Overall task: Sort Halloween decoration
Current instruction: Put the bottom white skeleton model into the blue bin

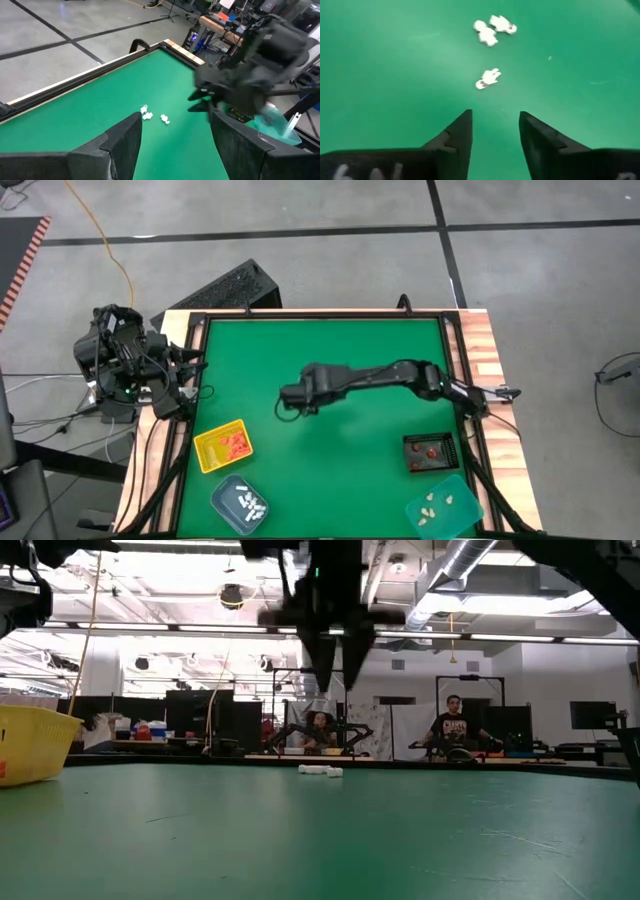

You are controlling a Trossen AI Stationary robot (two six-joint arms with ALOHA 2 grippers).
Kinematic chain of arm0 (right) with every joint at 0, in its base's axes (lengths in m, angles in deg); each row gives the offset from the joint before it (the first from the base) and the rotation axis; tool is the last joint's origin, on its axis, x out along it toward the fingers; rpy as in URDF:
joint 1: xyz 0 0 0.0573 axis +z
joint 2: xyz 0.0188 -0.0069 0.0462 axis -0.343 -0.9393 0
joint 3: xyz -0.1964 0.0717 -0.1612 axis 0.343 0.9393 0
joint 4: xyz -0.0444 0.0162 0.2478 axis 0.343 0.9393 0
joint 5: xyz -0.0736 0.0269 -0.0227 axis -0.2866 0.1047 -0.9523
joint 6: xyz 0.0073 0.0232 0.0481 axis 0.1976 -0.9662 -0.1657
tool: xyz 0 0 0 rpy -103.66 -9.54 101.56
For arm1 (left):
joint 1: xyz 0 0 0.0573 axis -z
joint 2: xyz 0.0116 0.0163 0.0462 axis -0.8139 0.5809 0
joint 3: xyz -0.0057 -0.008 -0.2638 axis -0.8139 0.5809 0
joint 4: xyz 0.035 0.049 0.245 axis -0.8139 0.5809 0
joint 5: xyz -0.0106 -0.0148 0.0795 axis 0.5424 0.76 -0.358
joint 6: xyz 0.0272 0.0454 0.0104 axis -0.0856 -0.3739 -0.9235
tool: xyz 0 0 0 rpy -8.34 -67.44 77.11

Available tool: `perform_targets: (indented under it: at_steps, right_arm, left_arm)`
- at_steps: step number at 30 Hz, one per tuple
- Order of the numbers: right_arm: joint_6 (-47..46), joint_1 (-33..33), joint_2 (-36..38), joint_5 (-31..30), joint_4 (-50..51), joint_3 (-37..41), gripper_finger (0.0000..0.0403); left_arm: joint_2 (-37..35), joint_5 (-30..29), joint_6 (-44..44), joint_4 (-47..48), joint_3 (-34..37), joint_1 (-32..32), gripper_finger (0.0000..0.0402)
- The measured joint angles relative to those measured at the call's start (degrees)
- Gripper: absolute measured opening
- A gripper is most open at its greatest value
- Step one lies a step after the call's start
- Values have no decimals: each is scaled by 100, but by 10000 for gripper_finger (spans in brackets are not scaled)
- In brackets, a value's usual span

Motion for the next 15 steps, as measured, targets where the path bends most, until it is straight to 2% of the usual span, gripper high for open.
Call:
perform_targets:
  at_steps: [4,10,15]
  right_arm:
    - [14,-336,-42,321,-109,365,202]
    - [12,-815,-12,1153,-910,989,246]
    - [-190,-937,-13,1031,-1684,1208,254]
  left_arm:
    - [-1,0,86,1,-1,1,226]
    - [-1,7,314,1,-1,1,226]
    - [-1,81,324,1,0,-1,226]
